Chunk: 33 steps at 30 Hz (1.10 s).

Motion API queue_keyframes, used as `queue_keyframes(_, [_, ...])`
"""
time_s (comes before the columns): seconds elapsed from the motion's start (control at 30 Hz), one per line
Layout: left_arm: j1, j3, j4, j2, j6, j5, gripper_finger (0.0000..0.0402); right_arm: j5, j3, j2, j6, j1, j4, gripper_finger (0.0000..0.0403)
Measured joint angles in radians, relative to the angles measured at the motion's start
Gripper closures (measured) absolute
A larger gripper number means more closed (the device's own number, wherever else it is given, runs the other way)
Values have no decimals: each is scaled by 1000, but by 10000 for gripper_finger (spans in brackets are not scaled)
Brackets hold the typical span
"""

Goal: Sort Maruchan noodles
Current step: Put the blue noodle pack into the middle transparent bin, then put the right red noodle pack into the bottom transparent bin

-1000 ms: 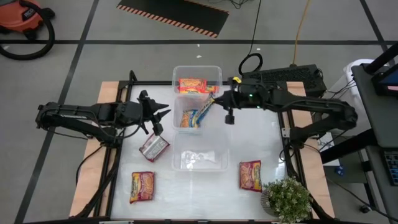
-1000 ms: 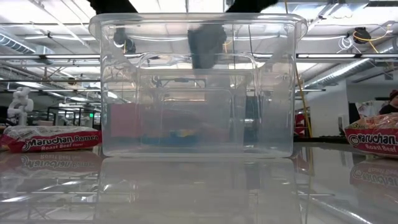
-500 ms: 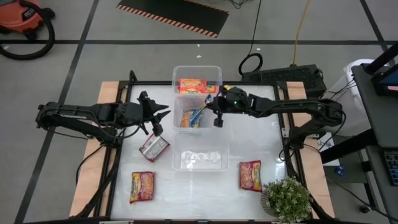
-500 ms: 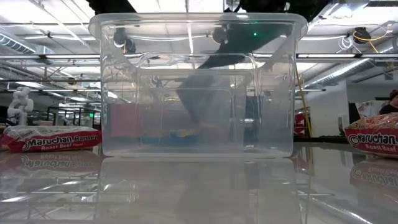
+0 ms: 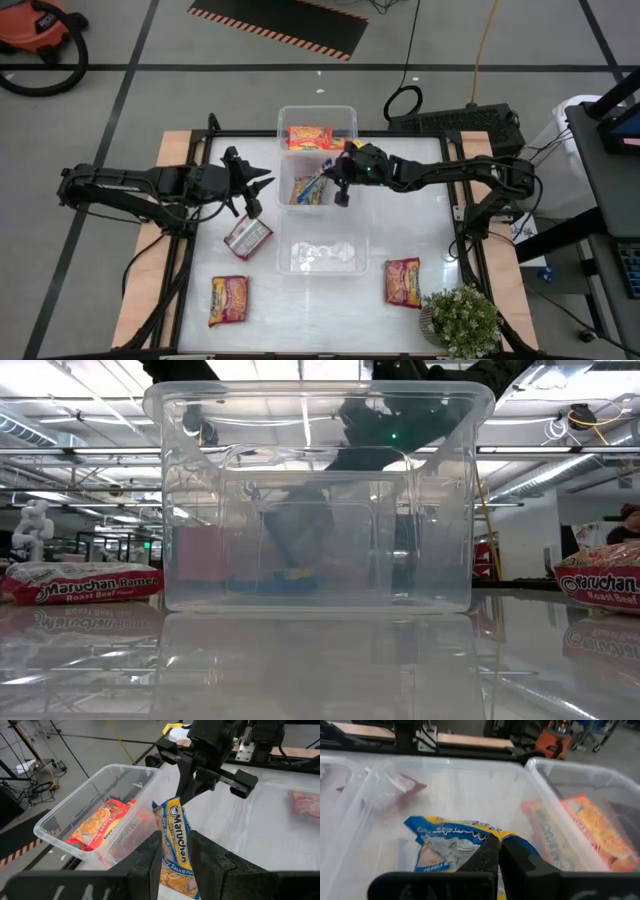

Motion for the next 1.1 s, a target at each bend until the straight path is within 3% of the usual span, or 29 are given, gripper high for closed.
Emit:
queue_keyframes(0.17, [0,0,0,0,0,0,300,-17,0,-2,63,2,-77,395])
queue_keyframes(0.43, [0,0,-1,0,0,1,300,-27,-33,-18,124,18,-104,348])
queue_keyframes(0.83, [-1,0,-24,0,1,6,300,-23,-39,-120,168,28,-292,287])
queue_keyframes(1.1, [-1,0,-25,0,5,34,300,-23,-39,-212,208,67,-381,269])
